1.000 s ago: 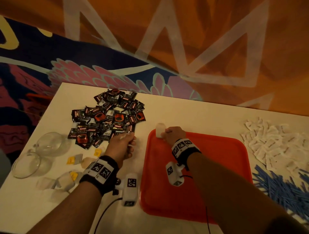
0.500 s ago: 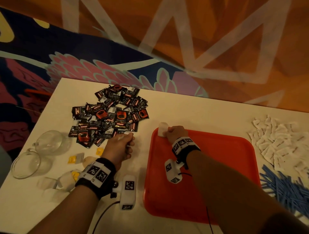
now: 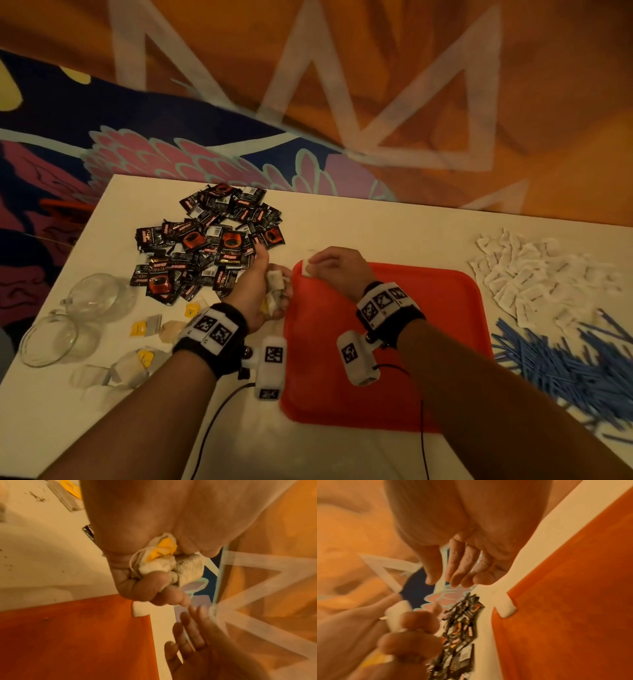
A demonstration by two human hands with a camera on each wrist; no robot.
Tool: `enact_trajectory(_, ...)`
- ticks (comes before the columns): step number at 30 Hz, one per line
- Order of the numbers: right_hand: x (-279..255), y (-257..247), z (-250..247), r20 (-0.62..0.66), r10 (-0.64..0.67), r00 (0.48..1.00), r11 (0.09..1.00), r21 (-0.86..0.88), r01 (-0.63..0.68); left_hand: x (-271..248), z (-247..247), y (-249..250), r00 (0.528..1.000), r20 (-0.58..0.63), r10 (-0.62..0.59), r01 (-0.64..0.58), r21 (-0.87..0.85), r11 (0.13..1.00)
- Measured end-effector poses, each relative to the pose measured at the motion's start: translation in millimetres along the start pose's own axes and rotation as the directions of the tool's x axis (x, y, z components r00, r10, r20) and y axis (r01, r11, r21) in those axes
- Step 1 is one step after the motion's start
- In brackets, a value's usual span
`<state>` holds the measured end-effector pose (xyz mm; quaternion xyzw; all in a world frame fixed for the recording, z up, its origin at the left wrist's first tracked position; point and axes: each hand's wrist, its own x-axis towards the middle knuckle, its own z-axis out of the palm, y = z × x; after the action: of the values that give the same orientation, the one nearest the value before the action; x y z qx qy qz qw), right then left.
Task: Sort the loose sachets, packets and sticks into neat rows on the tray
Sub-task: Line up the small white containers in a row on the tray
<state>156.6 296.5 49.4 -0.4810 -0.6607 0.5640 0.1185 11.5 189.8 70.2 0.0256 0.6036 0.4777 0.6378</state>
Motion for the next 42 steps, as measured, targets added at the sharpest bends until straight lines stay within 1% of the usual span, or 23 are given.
enact_trajectory(2,-13,-13,-3,0.055,-0.07,0.996,0.996,0.053,0.067,-7,15,3,0.999,0.048,-0.006,0.004,0.045,0.999)
enact_trajectory(5,-33,-28,-11,0.122,-0.126,0.985,0.991,0.055,0.12,-16,34,4,0.994,0.108,-0.018,0.008,0.093,0.996)
enact_trajectory(7,-45,-34,-17,0.118,-0.148,0.982,0.987,0.083,0.139,-22,44,4,0.99,0.137,-0.013,-0.001,0.101,0.995)
enact_trajectory(8,-50,-36,-20,0.104,-0.151,0.983,0.983,0.125,0.138,-25,47,4,0.988,0.155,-0.003,-0.011,0.09,0.996)
enact_trajectory(10,-58,-37,-28,0.055,-0.115,0.992,0.963,0.251,0.098,-32,53,2,0.983,0.182,0.036,-0.045,0.045,0.998)
enact_trajectory(12,-66,-39,-37,0.024,-0.07,0.997,0.928,0.369,0.056,-39,56,-2,0.983,0.164,0.078,-0.081,0.012,0.997)
enact_trajectory(15,-77,-38,-49,-0.015,-0.068,0.998,0.89,0.451,0.067,-47,63,-10,0.985,0.124,0.124,-0.123,-0.015,0.992)
enact_trajectory(17,-83,-38,-53,-0.028,-0.084,0.996,0.859,0.505,0.086,-53,69,-15,0.978,0.14,0.154,-0.149,-0.047,0.988)
enact_trajectory(20,-92,-35,-57,-0.022,-0.092,0.996,0.784,0.615,0.086,-62,78,-16,0.963,0.157,0.219,-0.207,-0.093,0.974)
enact_trajectory(22,-99,-33,-60,-0.03,-0.092,0.995,0.75,0.655,0.089,-64,81,-15,0.951,0.125,0.282,-0.276,-0.065,0.959)
enact_trajectory(23,-102,-31,-61,-0.031,-0.091,0.995,0.746,0.66,0.089,-64,81,-14,0.94,0.099,0.327,-0.328,-0.007,0.945)
enact_trajectory(25,-107,-28,-64,-0.032,-0.077,0.996,0.773,0.629,0.08,-64,80,-10,0.893,0.065,0.445,-0.45,0.177,0.876)
enact_trajectory(28,-111,-24,-69,-0.057,-0.053,0.997,0.861,0.503,0.075,-69,81,-2,0.789,0.097,0.607,-0.578,0.451,0.68)
enact_trajectory(30,-113,-25,-73,-0.056,-0.078,0.995,0.865,0.492,0.095,-73,82,4,0.743,0.156,0.65,-0.609,0.558,0.563)
enact_trajectory(32,-114,-29,-75,-0.042,-0.118,0.992,0.849,0.514,0.123,-77,84,8,0.723,0.211,0.658,-0.628,0.598,0.498)
enact_trajectory(33,-115,-31,-75,-0.042,-0.14,0.989,0.855,0.498,0.143,-78,84,9,0.714,0.229,0.661,-0.639,0.599,0.483)
enact_trajectory(35,-115,-36,-73,-0.079,-0.185,0.98,0.896,0.395,0.201,-82,87,11,0.705,0.243,0.666,-0.658,0.575,0.487)
enact_trajectory(38,-112,-37,-71,-0.18,-0.225,0.958,0.92,0.285,0.27,-84,90,13,0.724,0.222,0.653,-0.659,0.502,0.561)
enact_trajectory(40,-109,-36,-71,-0.203,-0.227,0.952,0.927,0.254,0.275,-84,91,11,0.735,0.214,0.644,-0.658,0.456,0.599)
enact_trajectory(42,-108,-34,-70,-0.217,-0.243,0.945,0.935,0.207,0.288,-82,92,9,0.729,0.22,0.648,-0.667,0.438,0.602)
